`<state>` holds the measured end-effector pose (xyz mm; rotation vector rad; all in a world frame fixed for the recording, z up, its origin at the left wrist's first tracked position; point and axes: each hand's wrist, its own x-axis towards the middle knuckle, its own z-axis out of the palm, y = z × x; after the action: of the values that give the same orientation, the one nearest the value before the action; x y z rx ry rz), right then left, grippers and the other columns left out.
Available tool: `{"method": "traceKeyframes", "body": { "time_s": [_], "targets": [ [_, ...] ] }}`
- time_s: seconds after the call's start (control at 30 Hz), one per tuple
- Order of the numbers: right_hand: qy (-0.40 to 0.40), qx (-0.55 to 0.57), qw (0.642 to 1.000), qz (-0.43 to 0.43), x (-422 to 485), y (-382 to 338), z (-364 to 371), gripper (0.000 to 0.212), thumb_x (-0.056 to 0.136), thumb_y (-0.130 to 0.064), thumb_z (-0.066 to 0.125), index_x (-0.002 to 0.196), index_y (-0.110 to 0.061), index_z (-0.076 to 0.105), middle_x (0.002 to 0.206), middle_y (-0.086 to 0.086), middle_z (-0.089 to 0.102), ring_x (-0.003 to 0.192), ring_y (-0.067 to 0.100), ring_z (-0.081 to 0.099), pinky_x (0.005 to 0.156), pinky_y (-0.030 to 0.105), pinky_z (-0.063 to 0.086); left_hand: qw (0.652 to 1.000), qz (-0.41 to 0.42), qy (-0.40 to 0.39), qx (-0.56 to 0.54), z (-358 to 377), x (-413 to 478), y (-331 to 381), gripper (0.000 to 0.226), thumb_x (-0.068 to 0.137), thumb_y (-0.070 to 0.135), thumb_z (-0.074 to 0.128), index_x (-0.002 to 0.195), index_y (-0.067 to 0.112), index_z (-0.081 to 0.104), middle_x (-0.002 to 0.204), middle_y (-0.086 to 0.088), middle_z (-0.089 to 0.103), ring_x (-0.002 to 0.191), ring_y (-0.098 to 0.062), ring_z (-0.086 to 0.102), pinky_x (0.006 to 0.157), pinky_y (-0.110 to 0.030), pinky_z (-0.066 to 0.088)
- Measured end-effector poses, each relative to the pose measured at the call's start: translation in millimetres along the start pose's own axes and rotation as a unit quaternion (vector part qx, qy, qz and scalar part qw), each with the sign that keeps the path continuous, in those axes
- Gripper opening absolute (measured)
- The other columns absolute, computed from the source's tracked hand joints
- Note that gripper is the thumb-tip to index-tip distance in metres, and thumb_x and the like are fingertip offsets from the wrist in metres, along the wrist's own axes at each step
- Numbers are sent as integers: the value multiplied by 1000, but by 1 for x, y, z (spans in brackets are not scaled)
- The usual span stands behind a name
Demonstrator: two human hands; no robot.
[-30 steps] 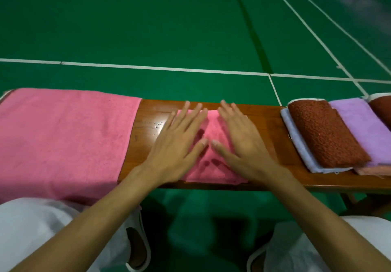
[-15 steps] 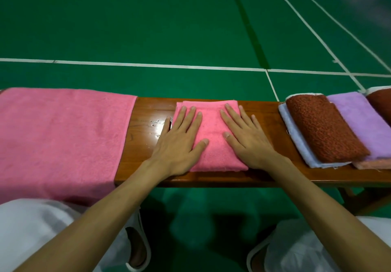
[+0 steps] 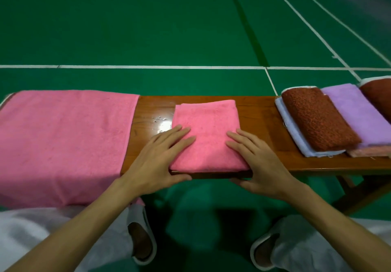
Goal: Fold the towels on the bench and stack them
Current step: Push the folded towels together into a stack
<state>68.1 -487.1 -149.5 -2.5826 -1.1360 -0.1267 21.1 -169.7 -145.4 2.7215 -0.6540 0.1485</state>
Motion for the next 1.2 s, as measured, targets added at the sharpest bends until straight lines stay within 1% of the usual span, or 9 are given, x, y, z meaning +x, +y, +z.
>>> {"method": "traceKeyframes", "body": {
  "time_s": [0.23,0.43,0.57,0.7,0.8,0.93,1.03,1.13,1.2],
  "targets": [
    [102,97,990,-18,-6,1,-5,58,67,-31,91,122,-19,75,135,-7,64,110,23,54,80,45,52,993,27,75,-86,-9,-7,0,48,79,34,75,127,30,73,140,14,63,112,-18,56,89,-44,51],
    [85,284,953,69,13,4,-32,16,88,-46,72,100,-37,78,88,-11,73,77,24,58,62,48,49,940,-65,96,-322,-22,1,8,19,92,27,74,111,28,78,100,8,78,88,-17,68,77,-36,55],
    [65,368,912,169,32,8,-35,27,100,-36,63,97,-13,78,78,-4,74,64,14,62,52,37,48,870,-212,54,-442,-25,19,15,19,103,21,57,110,14,73,74,8,75,64,-4,70,59,-15,52],
    [71,404,872,268,50,7,-36,38,102,-27,61,75,-4,73,54,-4,61,49,4,52,47,27,40,857,-283,46,-428,-20,37,9,28,104,34,55,107,16,77,94,-3,80,86,-16,75,77,-32,55],
    [82,381,867,310,59,10,-33,40,102,-26,62,65,-10,68,42,-10,52,39,2,48,43,17,35,830,-350,70,-428,-19,49,8,34,103,38,59,90,11,77,85,-7,75,77,-19,70,68,-33,52],
    [113,300,884,339,64,13,-28,43,91,-38,75,64,-5,72,50,5,57,47,11,53,51,29,40,818,-404,86,-400,-20,56,14,32,99,33,66,77,10,70,60,8,59,52,-3,53,54,-20,40],
    [138,214,901,352,62,10,-30,39,86,-49,77,70,-14,71,60,-5,65,54,11,62,56,33,49,806,-419,81,-409,-28,54,15,31,96,36,70,86,7,71,67,-3,70,55,-15,66,61,-30,54],
    [194,92,923,320,57,3,-36,52,84,-63,64,110,-18,66,105,-2,70,96,18,65,85,40,54,885,-371,142,-245,-31,48,11,35,96,51,66,110,19,68,99,0,76,83,-18,73,85,-44,59],
    [196,43,951,235,55,-5,-42,63,92,-60,53,137,-15,56,137,6,59,126,23,53,108,38,41,941,-260,190,-105,-33,45,18,47,101,55,54,137,24,58,130,4,67,115,-16,62,99,-44,51]
  ]
}}
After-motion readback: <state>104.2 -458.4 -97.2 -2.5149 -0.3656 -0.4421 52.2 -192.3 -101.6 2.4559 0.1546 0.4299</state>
